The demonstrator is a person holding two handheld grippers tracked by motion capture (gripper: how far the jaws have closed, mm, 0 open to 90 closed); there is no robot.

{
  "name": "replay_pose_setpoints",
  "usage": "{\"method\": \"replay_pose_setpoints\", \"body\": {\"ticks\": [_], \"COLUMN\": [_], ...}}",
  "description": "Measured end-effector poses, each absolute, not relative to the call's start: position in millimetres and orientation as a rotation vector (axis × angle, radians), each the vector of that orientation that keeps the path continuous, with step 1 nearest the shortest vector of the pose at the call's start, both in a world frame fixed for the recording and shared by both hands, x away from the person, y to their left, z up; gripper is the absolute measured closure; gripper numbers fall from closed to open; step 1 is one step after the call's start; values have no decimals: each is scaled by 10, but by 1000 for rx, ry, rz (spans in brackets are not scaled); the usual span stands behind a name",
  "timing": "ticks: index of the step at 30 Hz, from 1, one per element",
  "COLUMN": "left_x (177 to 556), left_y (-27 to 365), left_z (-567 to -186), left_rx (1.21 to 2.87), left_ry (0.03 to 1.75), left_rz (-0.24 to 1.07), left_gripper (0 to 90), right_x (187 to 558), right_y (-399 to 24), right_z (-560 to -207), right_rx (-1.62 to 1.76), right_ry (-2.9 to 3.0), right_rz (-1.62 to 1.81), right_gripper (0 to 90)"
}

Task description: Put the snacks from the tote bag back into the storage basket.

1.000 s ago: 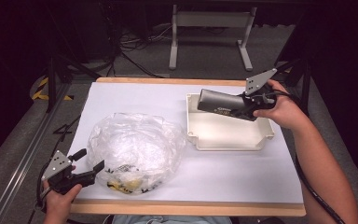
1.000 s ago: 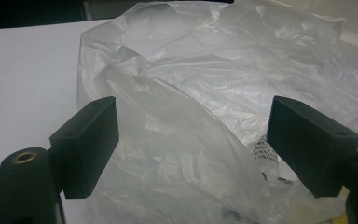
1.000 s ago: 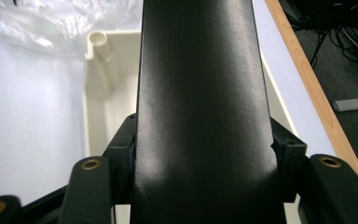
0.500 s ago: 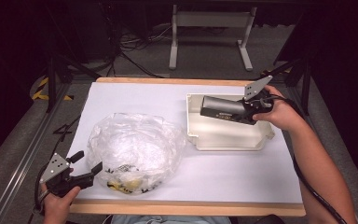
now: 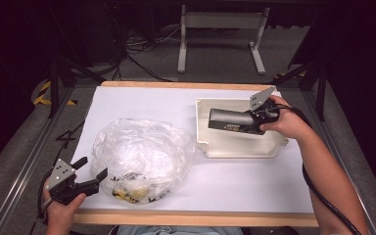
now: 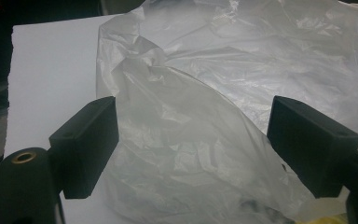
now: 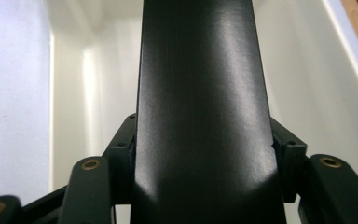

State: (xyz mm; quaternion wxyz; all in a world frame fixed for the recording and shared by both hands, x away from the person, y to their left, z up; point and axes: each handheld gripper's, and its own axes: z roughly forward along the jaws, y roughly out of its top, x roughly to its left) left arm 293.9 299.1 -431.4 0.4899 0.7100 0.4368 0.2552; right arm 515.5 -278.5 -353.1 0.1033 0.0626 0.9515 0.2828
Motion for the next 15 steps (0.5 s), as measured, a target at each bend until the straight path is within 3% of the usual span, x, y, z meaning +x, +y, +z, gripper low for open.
{"method": "replay_pose_setpoints", "body": {"ticks": [15], "left_x": [2967], "left_y": [2949], "left_z": [-4316], "left_rx": [1737], "left_ry": [1048], "left_rz": [612], "left_gripper": [178], "right_x": [5194], "right_y": [-2772], "right_z": [-3746], "right_rx": [175], "right_ry": [2850], "right_rz": [768], "right_gripper": [424]}}
